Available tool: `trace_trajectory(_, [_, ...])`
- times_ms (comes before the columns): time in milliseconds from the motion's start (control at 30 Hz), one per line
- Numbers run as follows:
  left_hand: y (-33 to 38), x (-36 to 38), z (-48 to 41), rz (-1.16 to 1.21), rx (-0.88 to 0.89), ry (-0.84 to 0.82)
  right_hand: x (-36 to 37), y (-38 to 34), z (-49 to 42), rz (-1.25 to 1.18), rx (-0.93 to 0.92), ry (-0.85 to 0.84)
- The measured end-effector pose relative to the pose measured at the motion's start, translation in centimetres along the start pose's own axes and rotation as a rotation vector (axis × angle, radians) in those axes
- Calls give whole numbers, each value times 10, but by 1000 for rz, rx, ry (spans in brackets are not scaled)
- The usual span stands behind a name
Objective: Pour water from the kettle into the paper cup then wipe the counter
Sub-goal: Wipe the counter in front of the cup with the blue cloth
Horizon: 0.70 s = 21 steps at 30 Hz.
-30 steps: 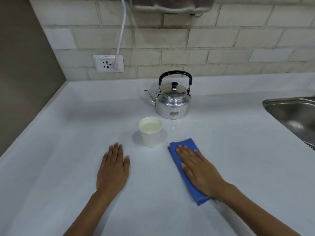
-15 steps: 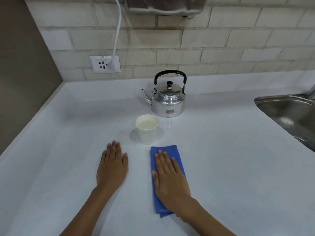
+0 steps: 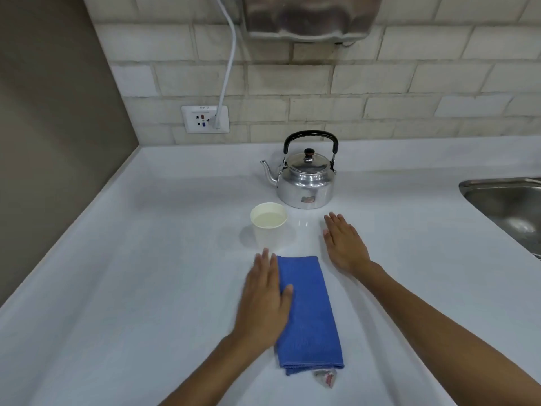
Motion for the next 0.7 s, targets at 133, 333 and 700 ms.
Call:
trace_trajectory(133, [26, 31, -10, -101, 17, -81, 22, -7, -5, 73, -34, -53])
trace_trajectory(333, [28, 56, -15, -314, -19, -156, 30, -4, -7, 136, -39, -68])
trace_trajectory(700, [-42, 9, 19, -308, 56, -82, 32, -1, -8, 141, -51, -48])
Point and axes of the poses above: each hand's wrist, its own z-axis away from the middle knuckle, its own x-axis out of the palm, y = z × x, the point moved 10 cm from there along -z, towards the middle knuckle, and after that the axes turned 5 degrees about x, right-handed, at the moved point
